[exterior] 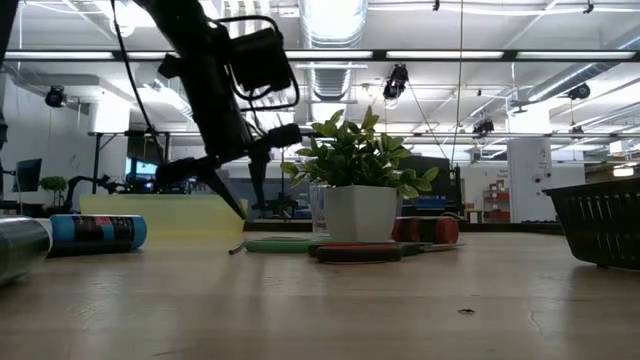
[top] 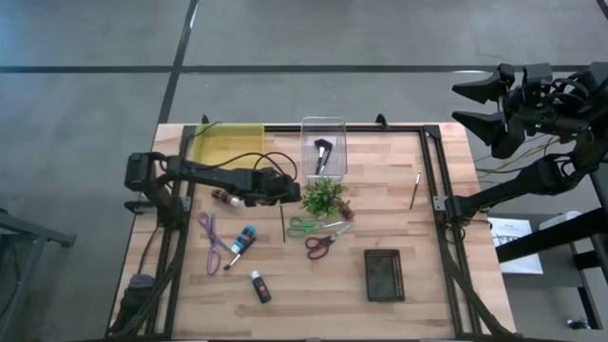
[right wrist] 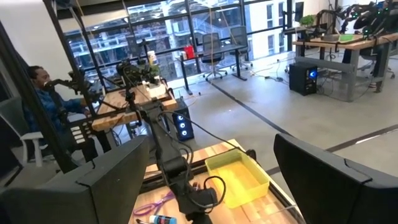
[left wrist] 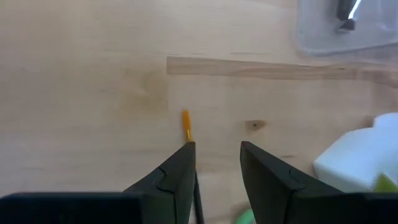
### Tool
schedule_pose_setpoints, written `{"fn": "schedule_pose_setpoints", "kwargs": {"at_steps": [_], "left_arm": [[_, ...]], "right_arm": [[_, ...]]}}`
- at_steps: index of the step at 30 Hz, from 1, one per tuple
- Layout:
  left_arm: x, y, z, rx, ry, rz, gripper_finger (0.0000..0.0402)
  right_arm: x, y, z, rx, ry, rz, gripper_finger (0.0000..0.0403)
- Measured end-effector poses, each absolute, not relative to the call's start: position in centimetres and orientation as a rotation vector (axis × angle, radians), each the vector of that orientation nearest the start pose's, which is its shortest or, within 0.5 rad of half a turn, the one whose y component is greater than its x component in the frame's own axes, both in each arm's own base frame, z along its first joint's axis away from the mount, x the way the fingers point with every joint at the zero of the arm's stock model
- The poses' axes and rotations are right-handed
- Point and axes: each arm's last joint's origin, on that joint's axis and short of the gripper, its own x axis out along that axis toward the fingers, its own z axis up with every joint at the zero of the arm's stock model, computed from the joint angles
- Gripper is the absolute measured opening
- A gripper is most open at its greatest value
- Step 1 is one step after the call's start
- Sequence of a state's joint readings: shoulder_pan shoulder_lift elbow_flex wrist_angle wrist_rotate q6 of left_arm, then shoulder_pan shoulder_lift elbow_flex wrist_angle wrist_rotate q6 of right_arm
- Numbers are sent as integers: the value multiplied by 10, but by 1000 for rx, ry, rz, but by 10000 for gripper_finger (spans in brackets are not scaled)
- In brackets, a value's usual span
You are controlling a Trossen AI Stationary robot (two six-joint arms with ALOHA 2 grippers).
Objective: Pick & Place Paint Supplies
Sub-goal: Put the paint brush into the transparent bin
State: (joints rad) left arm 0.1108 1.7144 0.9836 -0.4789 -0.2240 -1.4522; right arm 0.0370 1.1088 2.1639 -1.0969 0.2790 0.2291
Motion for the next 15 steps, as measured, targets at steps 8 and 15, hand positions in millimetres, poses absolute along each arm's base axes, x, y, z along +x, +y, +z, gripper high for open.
{"fn": "schedule_pose_setpoints", "kwargs": {"at_steps": [8,15], "left_arm": [[315,42,144,-1100,813,1132,136],[315,44,140,-1069,795,1162,135]], "right_arm": [[65,-6,579,229,9,-246,345],[65,-6,579,229,10,-246,345]]}}
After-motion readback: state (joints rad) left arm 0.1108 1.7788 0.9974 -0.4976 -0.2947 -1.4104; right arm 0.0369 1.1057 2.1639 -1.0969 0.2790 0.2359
